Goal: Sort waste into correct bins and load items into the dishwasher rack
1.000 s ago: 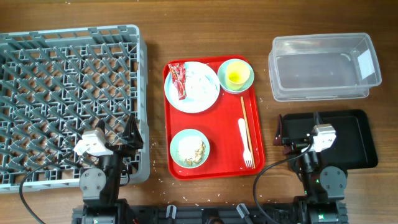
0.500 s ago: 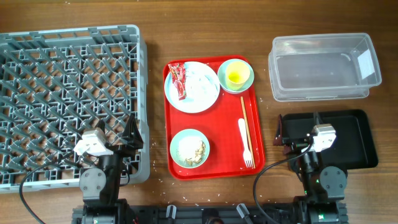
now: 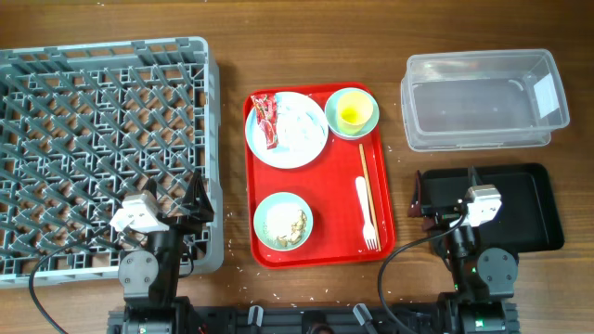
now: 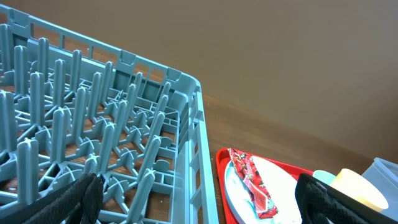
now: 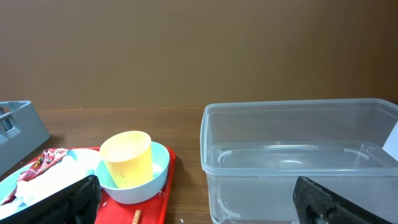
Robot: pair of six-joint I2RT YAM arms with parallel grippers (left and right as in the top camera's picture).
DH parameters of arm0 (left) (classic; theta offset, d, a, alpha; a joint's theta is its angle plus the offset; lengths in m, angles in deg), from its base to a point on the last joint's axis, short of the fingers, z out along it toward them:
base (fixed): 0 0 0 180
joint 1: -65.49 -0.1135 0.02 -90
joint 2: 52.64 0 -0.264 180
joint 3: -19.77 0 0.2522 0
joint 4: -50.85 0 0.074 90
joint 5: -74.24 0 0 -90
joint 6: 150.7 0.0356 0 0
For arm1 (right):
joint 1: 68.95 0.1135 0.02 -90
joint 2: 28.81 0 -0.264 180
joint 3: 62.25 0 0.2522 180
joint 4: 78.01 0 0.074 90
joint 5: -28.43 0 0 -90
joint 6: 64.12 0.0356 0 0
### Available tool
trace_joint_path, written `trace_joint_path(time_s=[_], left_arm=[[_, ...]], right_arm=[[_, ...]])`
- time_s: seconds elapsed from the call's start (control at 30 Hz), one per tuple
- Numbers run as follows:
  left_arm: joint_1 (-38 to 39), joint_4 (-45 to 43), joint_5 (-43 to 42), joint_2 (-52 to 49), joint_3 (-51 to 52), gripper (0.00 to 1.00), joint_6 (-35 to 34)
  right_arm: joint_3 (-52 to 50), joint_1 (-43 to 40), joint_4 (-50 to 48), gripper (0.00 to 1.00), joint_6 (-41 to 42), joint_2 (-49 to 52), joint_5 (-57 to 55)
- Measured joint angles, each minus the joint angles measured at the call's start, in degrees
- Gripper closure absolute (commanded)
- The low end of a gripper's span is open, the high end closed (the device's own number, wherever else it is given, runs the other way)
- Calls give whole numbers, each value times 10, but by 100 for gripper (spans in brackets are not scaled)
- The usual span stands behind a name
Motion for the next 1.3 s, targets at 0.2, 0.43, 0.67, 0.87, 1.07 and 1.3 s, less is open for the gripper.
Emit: trace_joint_path(time_s=[0.2, 0.43, 0.67, 0.87, 1.07, 1.3], left_arm=[[0, 0, 0, 0, 0, 0, 0], [0, 0, 0, 0, 0, 0, 0], [0, -87, -345, -2, 3, 0, -219], [0, -246, -447, -1, -22, 0, -256], [0, -70, -455, -68, -168, 0, -162], [0, 601, -298, -449, -666, 0, 88]], right_arm=[[0, 0, 0, 0, 0, 0, 0], [0, 0, 0, 0, 0, 0, 0], [0, 0, 0, 0, 0, 0, 0], [0, 0, 0, 0, 0, 0, 0], [0, 0, 0, 0, 0, 0, 0], [0, 0, 0, 0, 0, 0, 0]])
